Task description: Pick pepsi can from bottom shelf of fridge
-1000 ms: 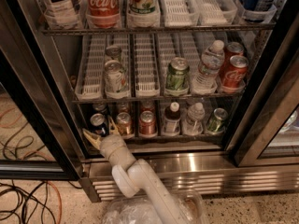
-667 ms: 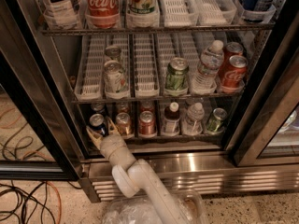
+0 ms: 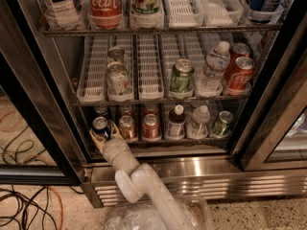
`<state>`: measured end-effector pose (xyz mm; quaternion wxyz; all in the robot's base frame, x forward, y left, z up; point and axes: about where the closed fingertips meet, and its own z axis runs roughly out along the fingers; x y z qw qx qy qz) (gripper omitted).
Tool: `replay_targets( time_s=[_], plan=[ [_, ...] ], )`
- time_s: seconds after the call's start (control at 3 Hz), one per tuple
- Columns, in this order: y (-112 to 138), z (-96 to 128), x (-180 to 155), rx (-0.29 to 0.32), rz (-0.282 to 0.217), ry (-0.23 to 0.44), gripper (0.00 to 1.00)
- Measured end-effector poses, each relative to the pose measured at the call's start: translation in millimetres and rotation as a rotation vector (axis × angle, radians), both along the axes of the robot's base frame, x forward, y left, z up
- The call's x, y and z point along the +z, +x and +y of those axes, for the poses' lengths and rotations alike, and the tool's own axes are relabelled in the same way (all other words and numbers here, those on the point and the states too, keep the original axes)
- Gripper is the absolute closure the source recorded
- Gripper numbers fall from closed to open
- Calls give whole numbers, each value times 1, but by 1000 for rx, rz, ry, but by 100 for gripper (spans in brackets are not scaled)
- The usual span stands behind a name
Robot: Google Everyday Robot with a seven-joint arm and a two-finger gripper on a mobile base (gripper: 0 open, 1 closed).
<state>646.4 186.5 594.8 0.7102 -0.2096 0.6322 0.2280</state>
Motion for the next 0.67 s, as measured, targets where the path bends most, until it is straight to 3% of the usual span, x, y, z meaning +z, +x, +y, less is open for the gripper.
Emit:
replay_targets(
  time_s=[0.67],
  plan=[
    [0,1,4,3,-5,1,100]
  ],
)
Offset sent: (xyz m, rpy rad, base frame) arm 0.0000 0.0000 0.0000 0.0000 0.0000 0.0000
